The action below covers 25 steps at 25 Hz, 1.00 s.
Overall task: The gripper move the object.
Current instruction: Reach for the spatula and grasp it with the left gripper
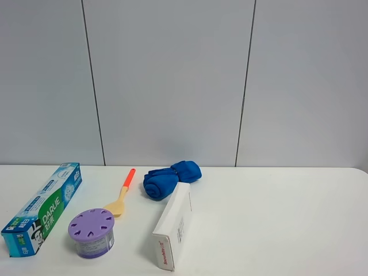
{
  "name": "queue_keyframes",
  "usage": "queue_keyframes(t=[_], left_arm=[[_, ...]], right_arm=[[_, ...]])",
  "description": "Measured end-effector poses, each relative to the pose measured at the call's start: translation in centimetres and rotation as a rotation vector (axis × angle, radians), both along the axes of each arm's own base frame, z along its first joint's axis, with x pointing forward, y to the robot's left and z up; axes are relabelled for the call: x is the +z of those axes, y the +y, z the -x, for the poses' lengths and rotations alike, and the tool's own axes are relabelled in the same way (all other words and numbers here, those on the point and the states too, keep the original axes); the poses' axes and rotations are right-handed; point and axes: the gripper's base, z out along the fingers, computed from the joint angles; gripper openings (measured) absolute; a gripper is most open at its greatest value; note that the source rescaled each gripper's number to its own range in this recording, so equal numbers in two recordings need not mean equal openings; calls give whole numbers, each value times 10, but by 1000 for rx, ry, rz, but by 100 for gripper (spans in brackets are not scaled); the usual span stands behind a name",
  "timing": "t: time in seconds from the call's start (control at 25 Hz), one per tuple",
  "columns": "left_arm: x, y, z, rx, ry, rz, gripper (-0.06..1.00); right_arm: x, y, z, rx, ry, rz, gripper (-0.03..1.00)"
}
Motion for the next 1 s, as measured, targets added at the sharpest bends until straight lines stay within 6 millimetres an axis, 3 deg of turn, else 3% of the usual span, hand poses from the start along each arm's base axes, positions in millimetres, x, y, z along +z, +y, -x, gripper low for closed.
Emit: queue_keyframes(t=[1.0], left_arm=[[0,0,0,0,0,0,100]], right_arm=[[0,0,0,0,0,0,100]])
